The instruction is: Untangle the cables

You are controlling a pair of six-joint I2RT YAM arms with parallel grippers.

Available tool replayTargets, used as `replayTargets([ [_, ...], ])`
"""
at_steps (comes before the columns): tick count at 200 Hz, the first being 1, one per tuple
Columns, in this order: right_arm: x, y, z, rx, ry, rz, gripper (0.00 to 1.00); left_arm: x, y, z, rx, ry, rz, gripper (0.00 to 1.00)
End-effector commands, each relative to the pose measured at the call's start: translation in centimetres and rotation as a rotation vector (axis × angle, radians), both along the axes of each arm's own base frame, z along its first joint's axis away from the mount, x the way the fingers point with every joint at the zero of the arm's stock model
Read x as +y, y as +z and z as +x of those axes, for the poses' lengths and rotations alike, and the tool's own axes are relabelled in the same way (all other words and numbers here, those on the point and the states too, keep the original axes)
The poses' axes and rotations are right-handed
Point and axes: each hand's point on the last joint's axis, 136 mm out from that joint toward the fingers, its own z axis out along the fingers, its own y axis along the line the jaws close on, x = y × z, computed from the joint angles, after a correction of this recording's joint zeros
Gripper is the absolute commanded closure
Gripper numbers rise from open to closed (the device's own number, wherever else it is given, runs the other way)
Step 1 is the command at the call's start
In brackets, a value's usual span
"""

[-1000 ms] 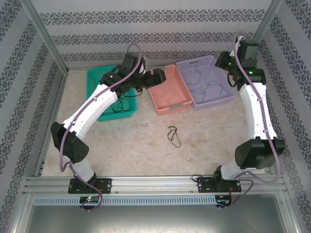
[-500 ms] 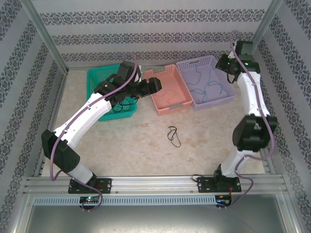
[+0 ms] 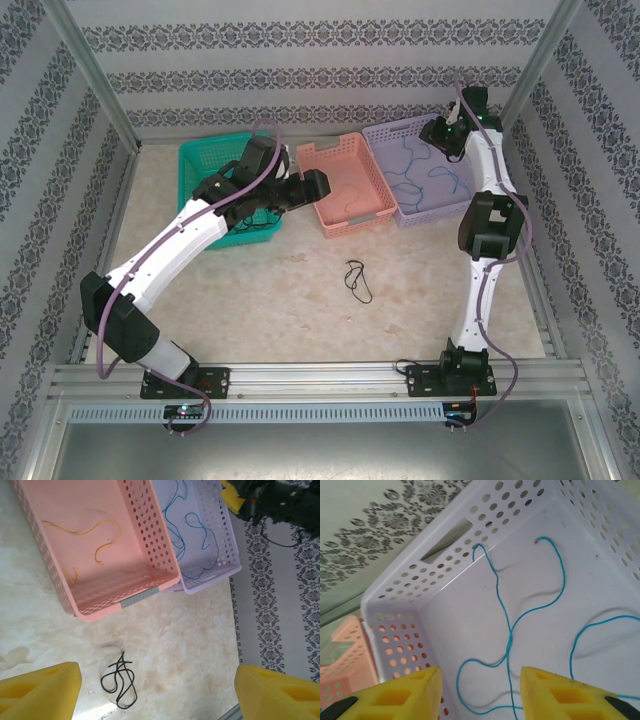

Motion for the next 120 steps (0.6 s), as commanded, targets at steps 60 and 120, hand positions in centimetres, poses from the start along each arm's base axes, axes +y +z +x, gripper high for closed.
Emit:
replayTargets([
  [60, 6.7, 7.6, -15.7, -0.062, -0.058, -0.1, 0.61, 1.2, -7.8, -3.6, 0.147, 0.022, 0.002, 0.36],
  [120, 18.1, -3.4, -33.8, 0.204, 0.234, -0.007, 0.58, 1.2, -13.0, -6.4, 0.259, -0.013, -0.022, 0.57],
])
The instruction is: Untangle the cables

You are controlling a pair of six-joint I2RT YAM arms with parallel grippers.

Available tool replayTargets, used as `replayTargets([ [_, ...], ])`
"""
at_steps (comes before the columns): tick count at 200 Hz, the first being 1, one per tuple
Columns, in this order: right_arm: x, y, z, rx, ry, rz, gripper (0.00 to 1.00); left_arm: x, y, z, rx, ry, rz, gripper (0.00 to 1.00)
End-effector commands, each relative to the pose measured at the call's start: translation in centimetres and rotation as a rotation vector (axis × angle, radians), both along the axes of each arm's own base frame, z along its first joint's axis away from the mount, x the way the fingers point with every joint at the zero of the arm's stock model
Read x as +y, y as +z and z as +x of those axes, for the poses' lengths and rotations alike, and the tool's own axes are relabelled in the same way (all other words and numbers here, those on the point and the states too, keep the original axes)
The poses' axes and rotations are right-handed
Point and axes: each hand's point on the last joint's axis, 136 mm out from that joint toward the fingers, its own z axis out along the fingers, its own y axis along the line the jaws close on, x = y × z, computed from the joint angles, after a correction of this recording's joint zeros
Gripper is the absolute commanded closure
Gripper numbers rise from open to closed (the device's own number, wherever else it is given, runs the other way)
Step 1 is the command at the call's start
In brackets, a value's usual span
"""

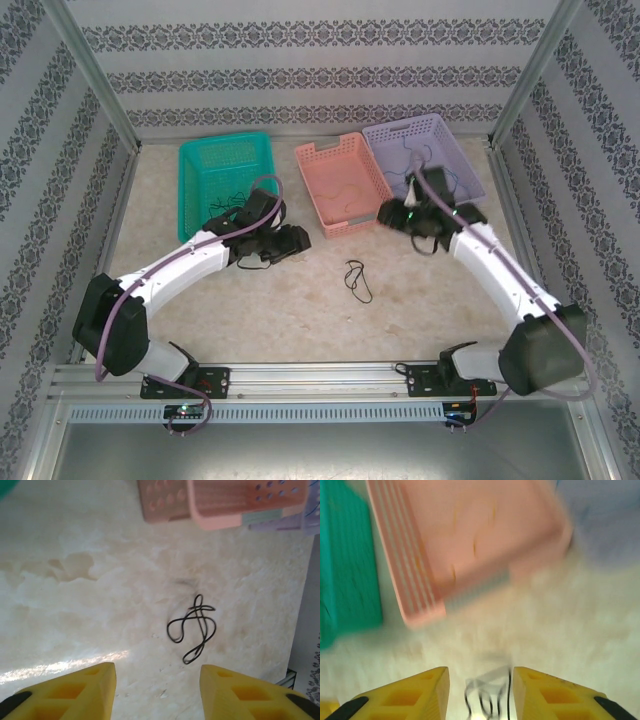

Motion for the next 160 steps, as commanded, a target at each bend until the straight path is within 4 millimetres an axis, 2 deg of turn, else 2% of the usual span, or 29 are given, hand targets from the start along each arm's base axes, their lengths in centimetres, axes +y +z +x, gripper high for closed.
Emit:
replayTargets([
  [1, 2.3, -4.1, -4.9, 0.123, 0.041, 0.011, 0.58, -1.2, 0.9, -0.6, -0.03, -0.027, -0.076, 0.58],
  [22, 5.3, -6.2, -7.5, 0.193, 0.119, 0.019, 0.58, -1.0, -0.3, -1.3, -0.006, -0.033, -0.067, 0.64],
  [42, 8.0, -7.3, -8.2, 0.237, 0.16, 0.029, 0.58, -0.7, -0.9, -1.6, 0.006, -0.031, -0.057, 0.65],
  [59, 9.2, -8.3, -8.3, 0.277, 0.153, 0.016, 0.59, -0.6, -1.0, -1.7, 0.008, -0.033, -0.056, 0.65],
  [98, 8.4, -10.0, -7.6, 0.328, 0.038, 0.016, 0.61, -0.2, -0.4, -2.2, -0.005, -0.034, -0.053, 0.65],
  [160, 9.4, -10.8, -6.4, 0.356, -0.038, 0.077, 0.68, 0.1, 0.1, -2.7, -0.018, -0.034, -0.061, 0.65],
])
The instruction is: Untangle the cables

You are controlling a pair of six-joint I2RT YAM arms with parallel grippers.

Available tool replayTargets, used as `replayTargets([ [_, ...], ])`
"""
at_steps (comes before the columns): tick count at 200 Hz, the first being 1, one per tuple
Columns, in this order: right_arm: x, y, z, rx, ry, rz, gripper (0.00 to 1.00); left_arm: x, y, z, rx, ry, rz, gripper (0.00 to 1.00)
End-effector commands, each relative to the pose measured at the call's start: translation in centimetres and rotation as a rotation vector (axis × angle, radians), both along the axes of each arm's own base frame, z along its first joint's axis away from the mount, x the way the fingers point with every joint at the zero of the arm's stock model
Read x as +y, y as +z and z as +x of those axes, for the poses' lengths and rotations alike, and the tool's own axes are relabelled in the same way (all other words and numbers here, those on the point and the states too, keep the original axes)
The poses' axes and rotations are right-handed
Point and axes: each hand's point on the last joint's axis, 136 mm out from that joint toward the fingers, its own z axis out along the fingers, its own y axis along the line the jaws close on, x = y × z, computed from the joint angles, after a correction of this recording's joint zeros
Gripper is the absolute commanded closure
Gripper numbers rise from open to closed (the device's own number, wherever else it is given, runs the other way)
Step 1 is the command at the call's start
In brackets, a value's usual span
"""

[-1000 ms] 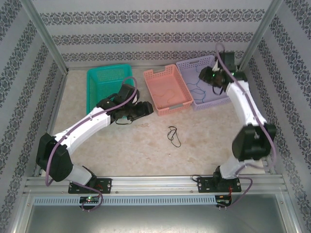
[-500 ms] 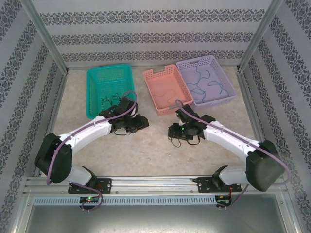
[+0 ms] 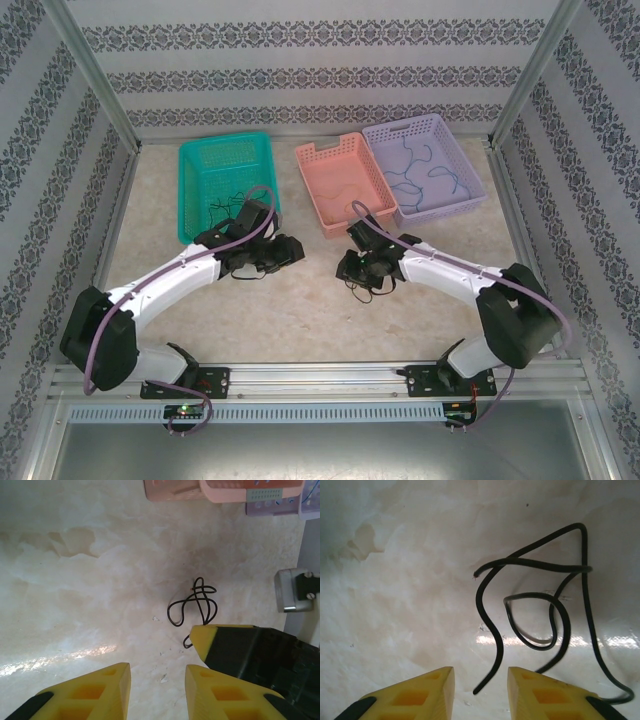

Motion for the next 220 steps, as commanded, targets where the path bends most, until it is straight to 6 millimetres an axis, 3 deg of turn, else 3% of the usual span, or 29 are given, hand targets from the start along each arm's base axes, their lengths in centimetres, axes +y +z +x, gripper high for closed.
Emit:
replayTargets([
  [1, 0.3, 0.0, 0.9, 0.011, -0.068, 0.02, 0.68, -0.4, 0.2, -0.8, -0.014, -0.026, -0.01, 0.65],
  [69, -1.2, -0.9, 1.9, -0.029, -0.06, -0.052, 0.8, -0.7, 1.2, -0.4, -0.035, -0.029, -0.032, 0.65],
  [81, -0.9, -0.7, 2.2, -0.05, 0.0, -0.061, 0.86, -0.7, 1.3, -0.4, -0.037, -0.029, -0.033, 0.65],
  [92, -0.6, -0.4, 2.2, -0.059, 0.064, -0.073, 0.99, -0.7, 1.3, -0.4, -0.038, -0.027, -0.032, 0.65],
  [118, 0.7, 2.1, 1.5, -0.145, 0.249, -0.028, 1.0, -0.9, 2.1, -0.2, -0.048, -0.028, -0.039, 0.64],
  [155, 2.4, 7.5, -1.5, -0.275, 0.507, 0.157, 1.0, -2.0, 5.6, 0.4, -0.089, -0.049, -0.102, 0.58],
  [186, 2.8, 10.9, -2.9, -0.305, 0.578, 0.317, 1.0, -3.3, 8.5, 0.7, -0.144, -0.125, -0.152, 0.49],
  [220, 2.5, 12.6, -2.8, -0.305, 0.613, 0.388, 1.0, -4.8, 9.1, -0.5, -0.146, -0.323, -0.156, 0.53],
])
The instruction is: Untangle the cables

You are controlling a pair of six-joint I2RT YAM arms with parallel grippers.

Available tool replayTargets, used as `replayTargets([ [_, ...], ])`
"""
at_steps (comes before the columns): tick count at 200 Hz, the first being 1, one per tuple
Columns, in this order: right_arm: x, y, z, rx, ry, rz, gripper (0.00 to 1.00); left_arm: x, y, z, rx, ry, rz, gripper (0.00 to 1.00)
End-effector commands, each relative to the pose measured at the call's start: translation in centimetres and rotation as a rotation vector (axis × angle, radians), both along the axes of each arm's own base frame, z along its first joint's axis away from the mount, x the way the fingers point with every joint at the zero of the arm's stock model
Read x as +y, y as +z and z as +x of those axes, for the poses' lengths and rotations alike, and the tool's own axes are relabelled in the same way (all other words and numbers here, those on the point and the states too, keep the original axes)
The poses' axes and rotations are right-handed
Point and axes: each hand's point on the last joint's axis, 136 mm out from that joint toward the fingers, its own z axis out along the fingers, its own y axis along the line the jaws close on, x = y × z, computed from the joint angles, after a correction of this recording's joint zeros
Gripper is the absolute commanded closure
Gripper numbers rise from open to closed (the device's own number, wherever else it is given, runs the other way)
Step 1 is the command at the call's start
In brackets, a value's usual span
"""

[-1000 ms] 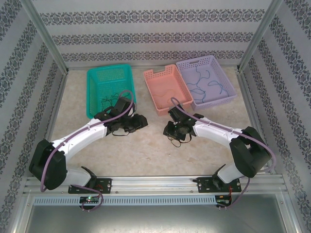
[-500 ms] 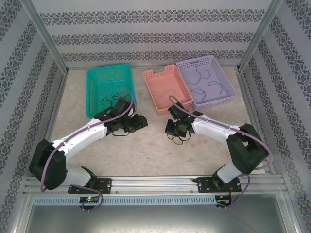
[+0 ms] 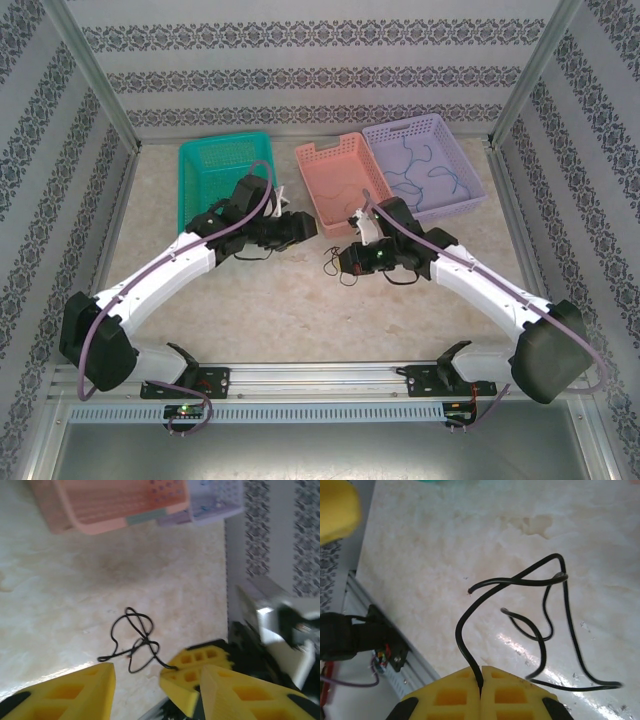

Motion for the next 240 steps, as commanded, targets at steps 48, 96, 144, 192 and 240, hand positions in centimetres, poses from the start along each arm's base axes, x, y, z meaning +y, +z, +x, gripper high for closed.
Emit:
replayTargets([
  [48, 0.4, 2.5, -0.7, 0.034, 0.157, 0.116, 1.0, -2.3, -2.9, -4.3, 0.084, -0.388, 0.062, 0.58],
  [96, 0.6, 2.6, -0.7, 0.066, 0.183, 0.143, 1.0, -2.6, -4.5, -3.6, 0.035, -0.436, 0.101, 0.55],
  [144, 0.6, 2.8, -0.9, 0.086, 0.2, 0.164, 1.0, -3.0, -5.9, -3.1, 0.033, -0.462, 0.109, 0.67],
  [192, 0.7, 3.0, -1.2, 0.108, 0.217, 0.191, 1.0, -3.5, -5.5, -2.3, -0.021, -0.465, 0.093, 0.72],
  [240, 0.4, 2.7, -1.4, 0.114, 0.231, 0.168, 1.0, -3.8, -4.3, -0.9, -0.075, -0.412, 0.071, 1.0],
])
